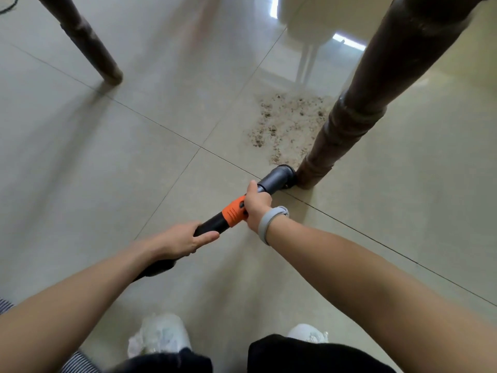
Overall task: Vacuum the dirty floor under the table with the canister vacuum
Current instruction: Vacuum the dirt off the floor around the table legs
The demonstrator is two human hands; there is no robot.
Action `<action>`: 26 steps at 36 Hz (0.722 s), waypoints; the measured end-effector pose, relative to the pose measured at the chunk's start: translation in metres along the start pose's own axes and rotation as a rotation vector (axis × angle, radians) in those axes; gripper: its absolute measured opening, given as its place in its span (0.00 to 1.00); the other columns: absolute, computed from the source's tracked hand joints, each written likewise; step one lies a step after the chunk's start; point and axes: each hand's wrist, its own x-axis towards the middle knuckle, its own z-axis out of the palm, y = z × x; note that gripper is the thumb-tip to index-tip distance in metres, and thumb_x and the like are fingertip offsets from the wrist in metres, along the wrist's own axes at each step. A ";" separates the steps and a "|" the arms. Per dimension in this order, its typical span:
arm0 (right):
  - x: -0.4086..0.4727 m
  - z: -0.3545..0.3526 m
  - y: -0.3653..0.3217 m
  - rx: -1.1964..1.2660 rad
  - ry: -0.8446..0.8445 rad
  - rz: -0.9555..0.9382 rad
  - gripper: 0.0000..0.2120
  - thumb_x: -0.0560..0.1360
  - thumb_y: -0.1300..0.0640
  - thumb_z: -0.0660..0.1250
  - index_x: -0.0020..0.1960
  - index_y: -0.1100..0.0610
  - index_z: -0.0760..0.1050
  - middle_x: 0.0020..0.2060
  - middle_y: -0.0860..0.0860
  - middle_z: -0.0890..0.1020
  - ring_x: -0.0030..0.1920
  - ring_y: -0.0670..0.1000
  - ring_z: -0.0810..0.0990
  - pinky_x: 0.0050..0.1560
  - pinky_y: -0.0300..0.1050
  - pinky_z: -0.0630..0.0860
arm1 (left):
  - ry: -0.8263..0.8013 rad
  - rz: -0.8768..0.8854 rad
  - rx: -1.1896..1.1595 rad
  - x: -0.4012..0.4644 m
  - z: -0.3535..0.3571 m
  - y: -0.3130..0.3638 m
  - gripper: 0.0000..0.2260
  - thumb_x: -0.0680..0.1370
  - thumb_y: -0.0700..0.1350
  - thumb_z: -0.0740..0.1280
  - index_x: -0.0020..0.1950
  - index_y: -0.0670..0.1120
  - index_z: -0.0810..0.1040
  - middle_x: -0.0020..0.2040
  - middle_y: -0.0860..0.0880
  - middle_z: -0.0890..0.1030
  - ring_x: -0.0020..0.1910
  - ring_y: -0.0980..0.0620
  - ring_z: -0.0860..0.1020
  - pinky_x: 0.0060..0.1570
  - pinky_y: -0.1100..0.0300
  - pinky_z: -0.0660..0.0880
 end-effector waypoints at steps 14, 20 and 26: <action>0.004 0.031 -0.046 -0.046 -0.039 -0.066 0.31 0.77 0.39 0.54 0.67 0.64 0.67 0.59 0.60 0.76 0.59 0.60 0.76 0.61 0.57 0.74 | 0.144 0.059 -0.011 0.016 -0.026 -0.020 0.15 0.78 0.63 0.59 0.45 0.51 0.68 0.38 0.49 0.77 0.36 0.49 0.76 0.45 0.50 0.76; 0.005 0.050 -0.052 -0.090 -0.059 -0.078 0.22 0.75 0.39 0.54 0.51 0.59 0.68 0.47 0.58 0.75 0.52 0.60 0.77 0.58 0.58 0.77 | 0.245 0.116 -0.093 0.022 -0.023 -0.043 0.16 0.77 0.62 0.60 0.43 0.50 0.69 0.35 0.48 0.77 0.31 0.49 0.75 0.40 0.46 0.76; 0.012 0.067 -0.047 -0.175 -0.031 -0.054 0.37 0.66 0.32 0.53 0.63 0.58 0.68 0.59 0.58 0.74 0.58 0.61 0.75 0.61 0.58 0.74 | 0.286 0.123 -0.116 0.019 -0.025 -0.053 0.16 0.77 0.63 0.60 0.41 0.50 0.69 0.34 0.47 0.79 0.32 0.46 0.79 0.38 0.47 0.77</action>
